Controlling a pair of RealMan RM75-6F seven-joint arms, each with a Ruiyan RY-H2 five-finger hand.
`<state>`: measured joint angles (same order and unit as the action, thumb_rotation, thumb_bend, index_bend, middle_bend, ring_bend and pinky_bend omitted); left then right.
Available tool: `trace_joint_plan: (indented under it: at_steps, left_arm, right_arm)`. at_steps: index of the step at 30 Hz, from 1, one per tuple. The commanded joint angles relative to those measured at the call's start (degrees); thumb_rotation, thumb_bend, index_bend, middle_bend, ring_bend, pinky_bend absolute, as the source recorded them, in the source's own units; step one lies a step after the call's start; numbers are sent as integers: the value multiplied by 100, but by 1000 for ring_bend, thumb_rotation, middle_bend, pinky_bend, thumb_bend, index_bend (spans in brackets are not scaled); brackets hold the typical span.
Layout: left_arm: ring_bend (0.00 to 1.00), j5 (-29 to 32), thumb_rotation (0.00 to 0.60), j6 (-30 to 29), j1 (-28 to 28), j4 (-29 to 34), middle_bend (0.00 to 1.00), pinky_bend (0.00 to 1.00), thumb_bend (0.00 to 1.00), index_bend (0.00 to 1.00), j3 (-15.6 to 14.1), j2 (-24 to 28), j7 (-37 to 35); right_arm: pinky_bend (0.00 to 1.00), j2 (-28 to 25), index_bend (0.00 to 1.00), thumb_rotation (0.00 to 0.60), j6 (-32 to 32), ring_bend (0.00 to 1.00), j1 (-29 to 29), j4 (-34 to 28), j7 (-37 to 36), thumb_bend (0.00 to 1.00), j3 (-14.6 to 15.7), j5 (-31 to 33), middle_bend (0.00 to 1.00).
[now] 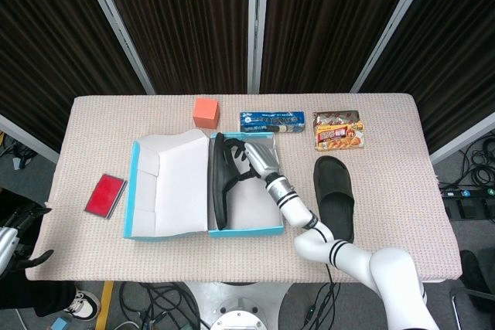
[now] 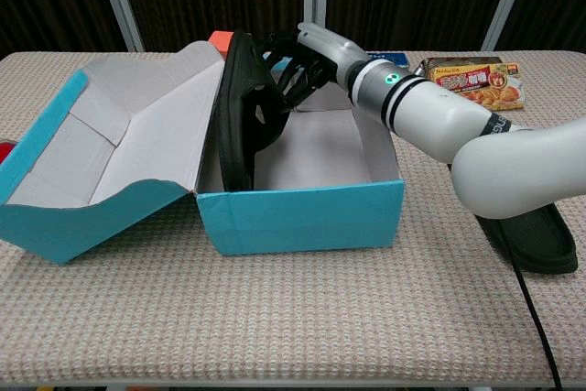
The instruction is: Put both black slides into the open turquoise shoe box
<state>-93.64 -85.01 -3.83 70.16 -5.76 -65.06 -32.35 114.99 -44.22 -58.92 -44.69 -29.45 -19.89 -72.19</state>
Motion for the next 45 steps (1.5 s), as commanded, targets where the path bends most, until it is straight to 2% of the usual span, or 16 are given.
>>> trace_joint_plan:
  at_steps: [1,6,13,19,25,27,30,32,34,39,45]
  left_arm:
    - [98,-8,600,16,-5,-3,209,252,189,201,-11,1,-11]
    - [98,-13,600,22,-6,8,209,252,190,201,-21,21,-106]
    - [98,-8,600,26,3,2,209,252,190,201,-30,26,-174]
    - [98,-7,600,3,17,-40,208,252,190,201,-30,19,-257]
    - [98,-1,600,-28,38,-78,209,252,190,201,-27,10,-340]
    - [98,-9,600,-35,38,-84,209,252,190,201,-29,9,-348]
    - [98,-16,600,-44,42,-90,209,252,190,201,-31,8,-354]
    - [98,-23,600,-44,41,-91,209,252,190,201,-33,8,-355]
    - [98,-28,600,-46,41,-90,209,252,190,201,-36,8,-352]
    - [98,-35,600,-48,38,-64,209,252,190,201,-35,14,-331]
    - [98,-46,600,-46,23,7,209,252,190,201,-29,31,-272]
  right_arm:
    - [443,-208,286,600,55,398,50,-319,552,213,-4,150,475]
    - [444,-429,286,600,328,395,65,-712,1307,215,-77,576,475]
    - [445,-543,286,600,691,396,-31,-954,2426,217,-97,1317,475]
    - [445,-562,286,600,688,396,-121,-1113,2981,218,-161,1753,475]
    - [443,-601,283,600,599,395,-170,-1320,3236,205,-202,1917,463]
    - [423,-648,248,600,638,372,-172,-1405,3249,149,-191,1927,431]
    - [318,-767,118,600,849,220,-184,-1529,3233,19,-156,1977,317]
    - [226,-855,33,600,976,94,-195,-1604,3226,0,-136,2021,221]
    - [153,-917,0,600,1027,13,-200,-1665,3211,0,-132,2047,142]
    - [110,-1070,0,600,989,0,-169,-1861,3164,0,-135,2063,69]
    - [108,-1366,0,600,920,0,-91,-2262,3183,0,-106,2128,55]
